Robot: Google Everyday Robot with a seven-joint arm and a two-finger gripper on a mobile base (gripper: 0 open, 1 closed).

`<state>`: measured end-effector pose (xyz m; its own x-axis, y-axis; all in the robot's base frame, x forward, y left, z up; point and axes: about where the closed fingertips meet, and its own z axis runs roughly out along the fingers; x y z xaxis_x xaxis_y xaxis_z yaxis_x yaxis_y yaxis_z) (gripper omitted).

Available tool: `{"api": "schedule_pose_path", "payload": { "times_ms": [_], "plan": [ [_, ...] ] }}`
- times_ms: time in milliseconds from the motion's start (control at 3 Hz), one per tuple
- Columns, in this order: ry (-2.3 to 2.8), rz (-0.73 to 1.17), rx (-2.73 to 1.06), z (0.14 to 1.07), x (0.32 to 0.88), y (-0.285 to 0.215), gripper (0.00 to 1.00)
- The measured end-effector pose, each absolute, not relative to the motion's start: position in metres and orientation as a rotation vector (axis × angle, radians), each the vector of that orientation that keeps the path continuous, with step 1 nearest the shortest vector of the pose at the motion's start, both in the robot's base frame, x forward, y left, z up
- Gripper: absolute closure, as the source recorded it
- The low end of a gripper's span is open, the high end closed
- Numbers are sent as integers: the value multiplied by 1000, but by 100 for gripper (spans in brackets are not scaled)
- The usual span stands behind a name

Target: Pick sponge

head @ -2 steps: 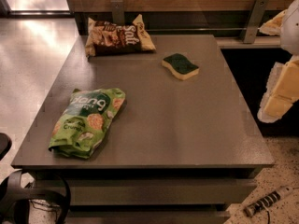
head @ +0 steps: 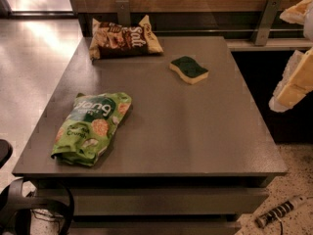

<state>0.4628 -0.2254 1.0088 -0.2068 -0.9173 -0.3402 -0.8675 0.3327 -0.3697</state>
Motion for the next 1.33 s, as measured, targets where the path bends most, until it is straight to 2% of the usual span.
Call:
{"api": "schedule_pose_path", "payload": {
  "times_ms": [333,1000,1333],
  "plan": [
    [1964,-47,-1405,1015,499,-239,0],
    [1780,224,-1114,991,575,-229,0],
    [1803,270,-1034,985,588,-230,0]
  ]
}}
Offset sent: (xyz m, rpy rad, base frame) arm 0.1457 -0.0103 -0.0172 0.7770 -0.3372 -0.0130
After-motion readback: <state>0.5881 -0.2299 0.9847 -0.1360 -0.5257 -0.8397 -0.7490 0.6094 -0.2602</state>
